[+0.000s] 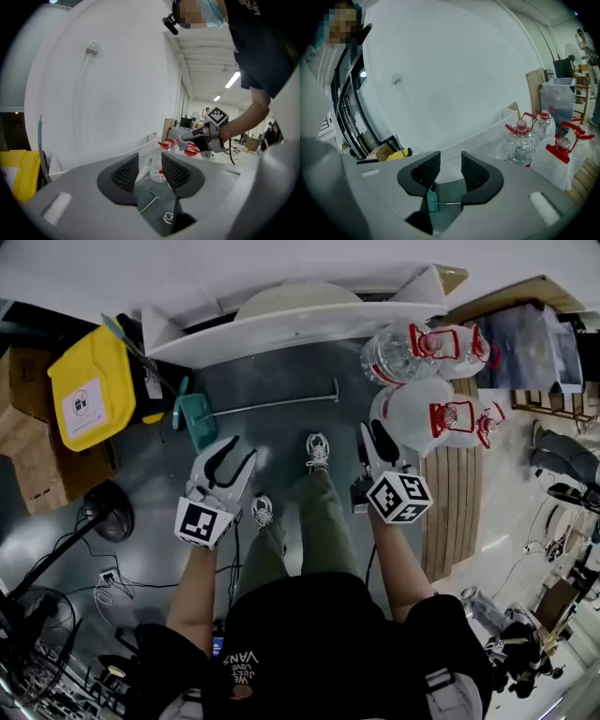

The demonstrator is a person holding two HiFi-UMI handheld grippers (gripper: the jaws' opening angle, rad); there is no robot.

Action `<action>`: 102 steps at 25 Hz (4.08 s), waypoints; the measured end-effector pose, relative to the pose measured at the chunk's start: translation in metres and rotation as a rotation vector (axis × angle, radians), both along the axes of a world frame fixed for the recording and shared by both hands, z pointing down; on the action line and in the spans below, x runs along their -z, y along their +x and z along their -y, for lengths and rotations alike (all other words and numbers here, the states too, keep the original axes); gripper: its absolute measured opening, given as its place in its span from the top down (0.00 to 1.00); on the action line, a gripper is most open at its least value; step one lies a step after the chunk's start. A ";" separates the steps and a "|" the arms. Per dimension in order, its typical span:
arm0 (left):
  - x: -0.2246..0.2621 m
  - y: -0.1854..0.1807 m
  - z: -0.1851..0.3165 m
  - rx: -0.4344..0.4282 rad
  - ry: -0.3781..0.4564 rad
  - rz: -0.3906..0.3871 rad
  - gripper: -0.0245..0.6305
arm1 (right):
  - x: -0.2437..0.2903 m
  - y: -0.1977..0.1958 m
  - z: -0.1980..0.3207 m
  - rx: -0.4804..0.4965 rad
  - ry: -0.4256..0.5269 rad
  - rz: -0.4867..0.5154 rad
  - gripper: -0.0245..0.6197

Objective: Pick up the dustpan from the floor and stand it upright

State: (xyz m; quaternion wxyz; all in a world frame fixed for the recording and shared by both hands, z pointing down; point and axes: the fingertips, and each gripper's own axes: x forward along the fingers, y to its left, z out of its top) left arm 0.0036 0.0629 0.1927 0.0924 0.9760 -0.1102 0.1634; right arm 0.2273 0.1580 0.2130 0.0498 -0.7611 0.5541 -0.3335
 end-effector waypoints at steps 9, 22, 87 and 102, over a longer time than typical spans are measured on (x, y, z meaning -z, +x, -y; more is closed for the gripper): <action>-0.136 0.023 0.033 0.020 -0.071 0.146 0.72 | -0.163 0.031 0.028 0.009 -0.162 0.050 0.78; -0.348 0.026 0.040 0.053 -0.164 0.274 0.72 | -0.416 0.067 0.016 0.043 -0.448 0.105 0.78; -0.620 0.076 0.064 -0.273 -0.109 0.760 0.56 | -0.515 0.119 0.114 0.272 -0.442 -0.205 0.85; -0.442 0.045 0.095 -0.106 -0.046 0.512 0.56 | -0.313 0.053 0.202 0.468 -0.236 -0.644 0.85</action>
